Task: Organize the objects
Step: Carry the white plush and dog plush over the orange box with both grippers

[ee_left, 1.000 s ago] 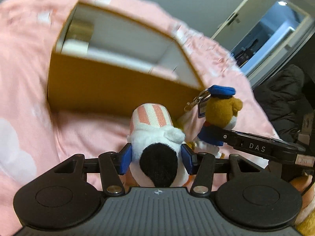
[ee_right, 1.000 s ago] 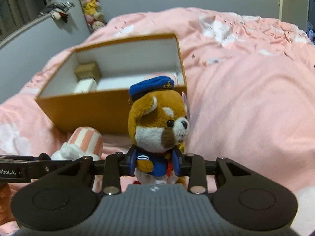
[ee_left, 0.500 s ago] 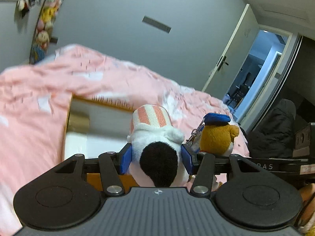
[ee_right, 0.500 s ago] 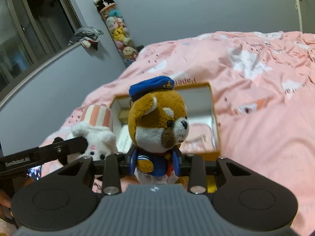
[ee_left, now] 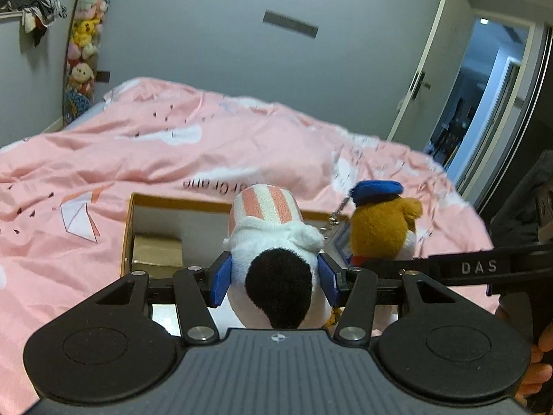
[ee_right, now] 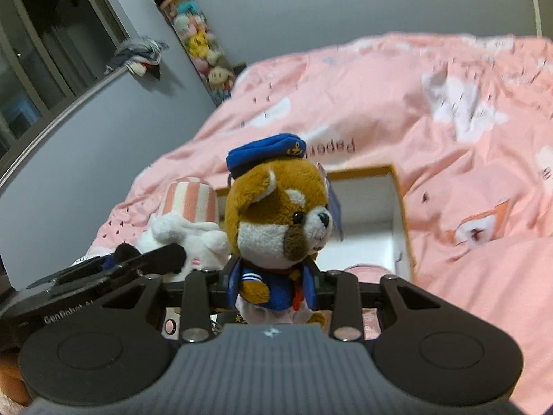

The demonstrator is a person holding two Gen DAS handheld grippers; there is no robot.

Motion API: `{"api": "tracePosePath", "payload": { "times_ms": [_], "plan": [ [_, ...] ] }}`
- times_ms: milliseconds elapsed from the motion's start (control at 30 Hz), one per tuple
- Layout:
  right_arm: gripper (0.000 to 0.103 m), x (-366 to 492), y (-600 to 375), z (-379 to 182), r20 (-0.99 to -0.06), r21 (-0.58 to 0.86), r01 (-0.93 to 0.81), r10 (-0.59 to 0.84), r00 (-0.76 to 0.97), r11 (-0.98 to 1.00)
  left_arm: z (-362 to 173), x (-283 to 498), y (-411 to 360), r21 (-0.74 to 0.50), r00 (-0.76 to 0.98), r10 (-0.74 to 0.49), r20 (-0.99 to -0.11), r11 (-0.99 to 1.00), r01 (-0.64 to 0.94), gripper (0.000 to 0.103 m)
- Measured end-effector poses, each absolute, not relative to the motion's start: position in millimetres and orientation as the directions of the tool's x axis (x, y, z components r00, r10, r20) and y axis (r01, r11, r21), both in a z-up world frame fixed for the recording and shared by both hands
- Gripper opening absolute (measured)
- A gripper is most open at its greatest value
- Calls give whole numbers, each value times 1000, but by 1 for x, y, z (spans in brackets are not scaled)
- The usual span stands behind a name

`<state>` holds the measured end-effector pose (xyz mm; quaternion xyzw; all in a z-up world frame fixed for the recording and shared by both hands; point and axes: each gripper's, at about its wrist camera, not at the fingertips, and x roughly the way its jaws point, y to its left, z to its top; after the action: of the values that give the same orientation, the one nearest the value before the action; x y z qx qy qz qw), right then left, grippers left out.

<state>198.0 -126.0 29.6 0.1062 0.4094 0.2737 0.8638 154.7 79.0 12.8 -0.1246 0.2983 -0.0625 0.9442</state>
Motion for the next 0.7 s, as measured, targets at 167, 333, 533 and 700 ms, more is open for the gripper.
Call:
{"api": "tracePosePath", "payload": {
  "times_ms": [167,333,533,700],
  "plan": [
    [37,223,-110,5,-695,403,-370,543,471,837,-7,173,86,-260,766,-191,-613,965,33,60],
    [38,247,-98,-18,-734,409,-345,529,425,845,-23,188,89,-247,729,-184,-659,969,21,60],
    [38,274,-88,-42,-769,427,-299,517,377,853,-38,211,91,-244,664,-209,-718,969,41,61],
    [38,284,-80,-52,-780,438,-278,515,355,855,-43,225,97,-250,641,-207,-739,968,24,62]
  ]
}}
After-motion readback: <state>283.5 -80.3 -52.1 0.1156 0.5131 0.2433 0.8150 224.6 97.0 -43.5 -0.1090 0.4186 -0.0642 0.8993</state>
